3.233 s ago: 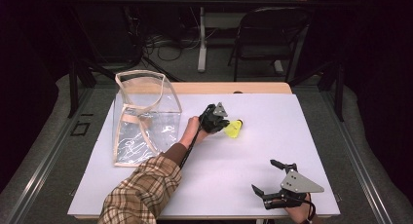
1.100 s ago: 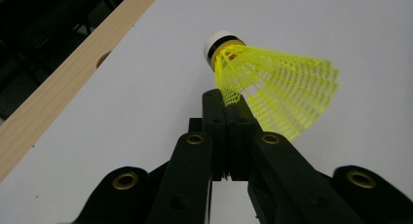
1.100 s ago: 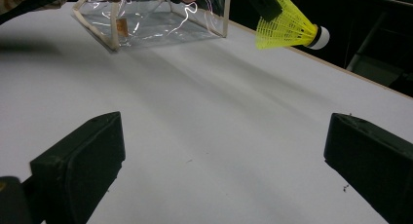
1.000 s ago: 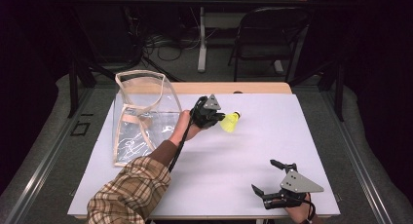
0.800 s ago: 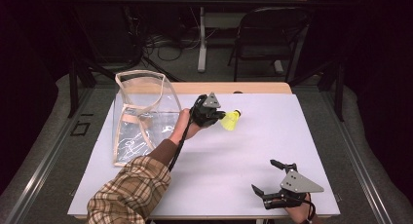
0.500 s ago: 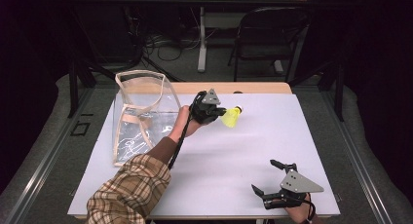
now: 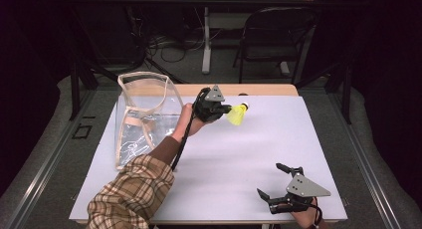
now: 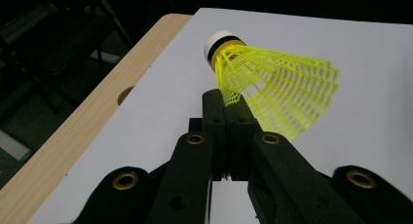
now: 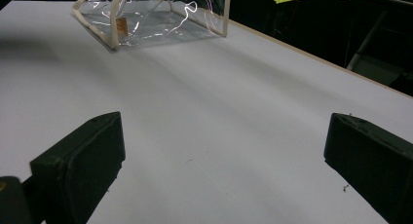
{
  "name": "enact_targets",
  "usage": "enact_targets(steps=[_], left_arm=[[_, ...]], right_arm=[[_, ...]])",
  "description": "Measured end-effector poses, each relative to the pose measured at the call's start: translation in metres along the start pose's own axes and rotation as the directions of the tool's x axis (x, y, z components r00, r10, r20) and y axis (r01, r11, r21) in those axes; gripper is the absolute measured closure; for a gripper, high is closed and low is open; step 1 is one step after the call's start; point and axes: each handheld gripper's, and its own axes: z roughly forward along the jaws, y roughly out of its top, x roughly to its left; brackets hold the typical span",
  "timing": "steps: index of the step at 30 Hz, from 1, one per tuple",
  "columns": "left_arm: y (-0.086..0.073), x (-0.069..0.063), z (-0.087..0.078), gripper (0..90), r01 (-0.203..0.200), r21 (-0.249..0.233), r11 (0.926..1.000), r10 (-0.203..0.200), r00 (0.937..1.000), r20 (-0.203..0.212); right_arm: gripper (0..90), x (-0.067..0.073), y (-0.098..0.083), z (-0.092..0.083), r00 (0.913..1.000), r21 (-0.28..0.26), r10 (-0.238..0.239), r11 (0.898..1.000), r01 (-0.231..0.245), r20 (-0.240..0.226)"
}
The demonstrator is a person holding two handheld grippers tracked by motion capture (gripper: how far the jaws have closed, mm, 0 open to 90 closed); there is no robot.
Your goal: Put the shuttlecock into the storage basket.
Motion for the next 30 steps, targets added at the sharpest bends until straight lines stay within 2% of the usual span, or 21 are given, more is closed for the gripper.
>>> enact_targets(steps=[30], left_arm=[[0.016, 0.011, -0.021, 89.4, -0.008, -0.028, 0.9996, 0.007, 0.9995, -0.031]], right_arm=[[0.8, 0.0, 0.0, 0.0, 1.0, 0.002, 0.004, 1.0, -0.004, 0.001]])
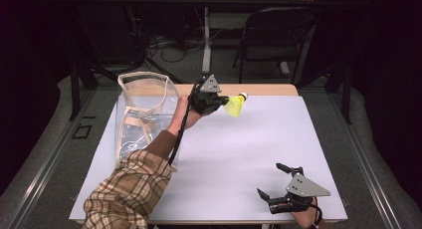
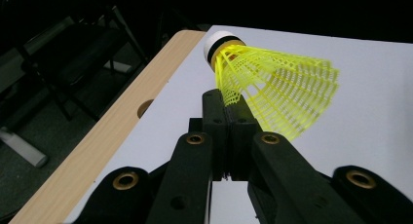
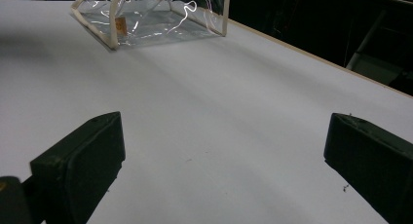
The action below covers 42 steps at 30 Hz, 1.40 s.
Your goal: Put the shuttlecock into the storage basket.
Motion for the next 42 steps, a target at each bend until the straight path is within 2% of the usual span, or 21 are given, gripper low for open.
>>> enact_targets(steps=[18, 42], left_arm=[[0.007, 0.007, -0.011, 89.5, 0.005, -0.018, 0.9998, -0.005, 0.9999, -0.016], [0.012, 0.019, -0.032, 89.6, 0.017, -0.044, 0.9989, -0.02, 0.9982, -0.057]], right_arm=[[0.8, 0.0, 0.0, 0.0, 1.0, 0.001, -0.002, 1.0, 0.002, 0.001], [0.8, 0.0, 0.0, 0.0, 1.0, 0.002, -0.001, 1.0, 0.001, 0.006]])
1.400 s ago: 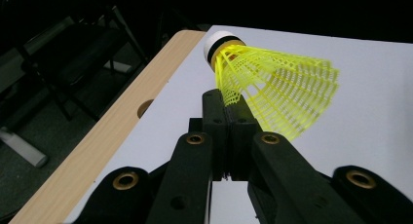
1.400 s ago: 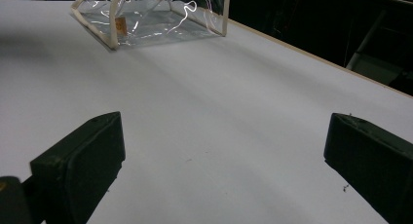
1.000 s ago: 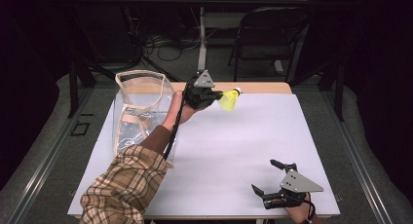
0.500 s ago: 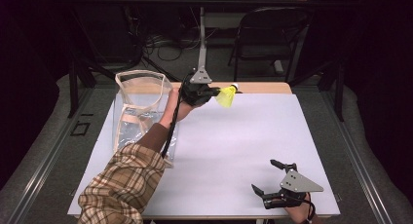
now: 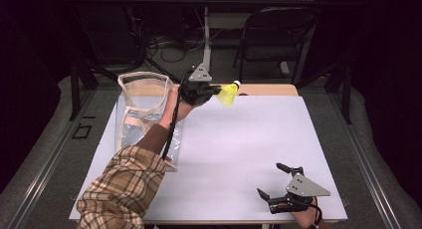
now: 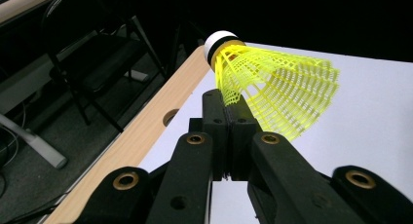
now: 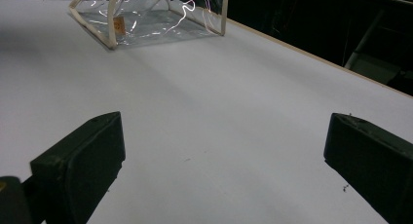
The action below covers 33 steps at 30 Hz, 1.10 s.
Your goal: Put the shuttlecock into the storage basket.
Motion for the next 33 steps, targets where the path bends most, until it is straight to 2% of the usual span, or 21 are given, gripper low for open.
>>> enact_targets(steps=[21, 33], left_arm=[[-0.002, 0.018, -0.026, 89.6, 0.035, -0.041, 0.9985, -0.037, 0.9979, -0.052], [0.0, 0.023, -0.039, 89.6, 0.033, -0.049, 0.9983, -0.037, 0.9964, -0.076]], right_arm=[[0.8, 0.0, 0.0, 0.0, 1.0, 0.002, 0.001, 1.0, -0.001, 0.002], [0.8, 0.0, 0.0, 0.0, 1.0, 0.003, 0.002, 1.0, -0.002, 0.004]])
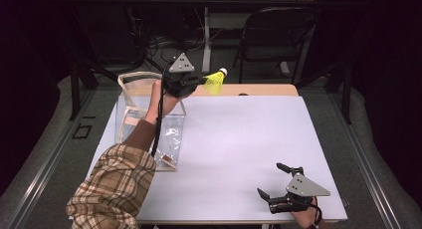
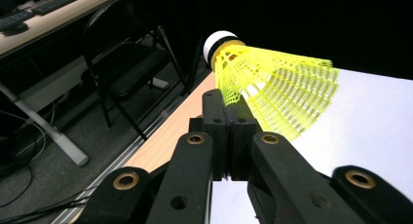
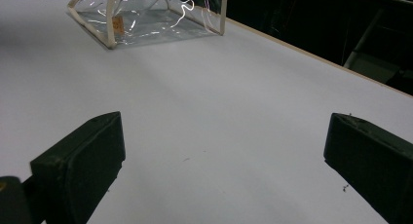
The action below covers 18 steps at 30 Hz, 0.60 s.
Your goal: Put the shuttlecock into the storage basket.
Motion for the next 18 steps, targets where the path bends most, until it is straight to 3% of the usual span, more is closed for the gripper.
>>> enact_targets(steps=[18], left_arm=[[0.0, 0.011, -0.017, 89.8, 0.015, -0.023, 0.9996, -0.016, 0.9992, -0.036]], right_arm=[[0.8, 0.0, 0.0, 0.0, 1.0, 0.003, -0.003, 1.0, 0.003, 0.004]])
